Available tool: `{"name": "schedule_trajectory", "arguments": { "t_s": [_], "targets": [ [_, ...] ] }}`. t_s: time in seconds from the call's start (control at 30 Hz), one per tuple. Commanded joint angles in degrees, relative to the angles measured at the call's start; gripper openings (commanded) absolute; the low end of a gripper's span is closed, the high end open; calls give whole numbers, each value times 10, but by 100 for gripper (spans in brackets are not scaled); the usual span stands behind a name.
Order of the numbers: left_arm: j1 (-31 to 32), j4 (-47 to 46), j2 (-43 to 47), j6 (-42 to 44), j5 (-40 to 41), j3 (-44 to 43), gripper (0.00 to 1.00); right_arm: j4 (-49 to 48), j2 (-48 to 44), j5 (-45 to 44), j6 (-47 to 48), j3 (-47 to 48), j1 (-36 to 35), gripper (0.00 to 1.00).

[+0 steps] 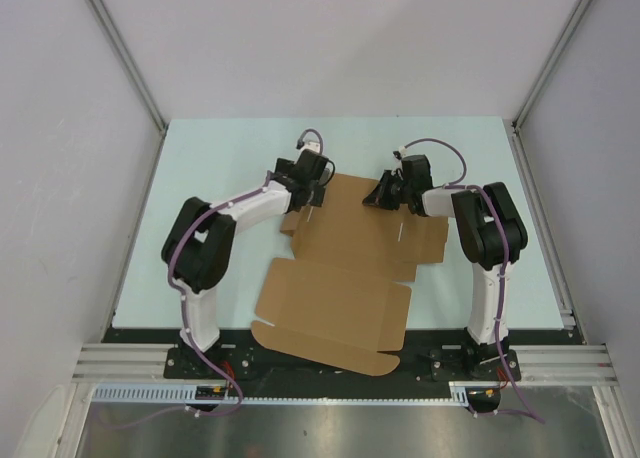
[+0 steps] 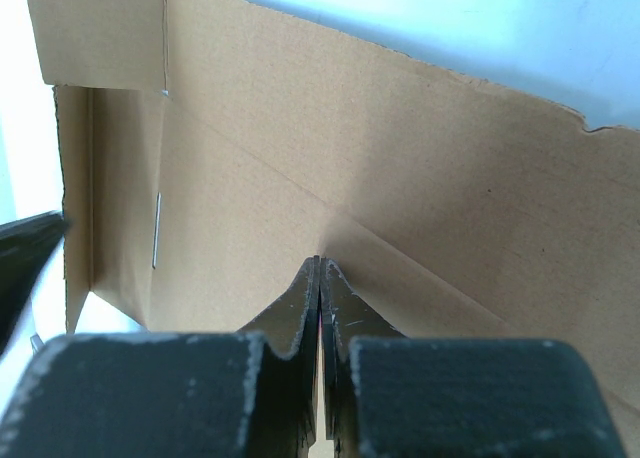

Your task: Fold the paper box

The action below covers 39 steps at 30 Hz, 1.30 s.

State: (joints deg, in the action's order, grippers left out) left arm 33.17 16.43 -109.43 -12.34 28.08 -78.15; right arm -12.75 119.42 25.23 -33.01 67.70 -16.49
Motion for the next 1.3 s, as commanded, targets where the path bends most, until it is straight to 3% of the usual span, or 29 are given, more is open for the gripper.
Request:
{"name": "schedule_trajectory", "arguments": {
  "t_s": [0.0,0.17,0.4,0.47,0.6,0.8,0.93,1.07,1.27],
  "targets": [
    [1,50,-33,26,82,-46,89,33,28,-22,9,-11,-3,0],
    [-1,69,-58,30,93,-67,75,35,28,-23,11,-11,-2,0],
    [-47,56,-4,12,38,-44,54,37,28,-25,13,-11,-1,0],
    [-55,50,17,6,20,-35,55,35,29,-25,11,-11,-1,0],
    [-58,5,71,-10,-33,8,74,30,32,-22,8,-11,-4,0],
    [-106,-1,140,-44,-98,23,84,34,28,-21,10,-11,-2,0],
    [-155,-78,206,-102,-187,72,89,35,27,-22,9,-11,-3,0],
    [-223,-75,156,-160,-355,72,91,33,28,-19,8,-11,-5,0],
    [-255,-98,41,-197,-480,84,88,33,29,-16,9,-11,-4,0]
  ]
}}
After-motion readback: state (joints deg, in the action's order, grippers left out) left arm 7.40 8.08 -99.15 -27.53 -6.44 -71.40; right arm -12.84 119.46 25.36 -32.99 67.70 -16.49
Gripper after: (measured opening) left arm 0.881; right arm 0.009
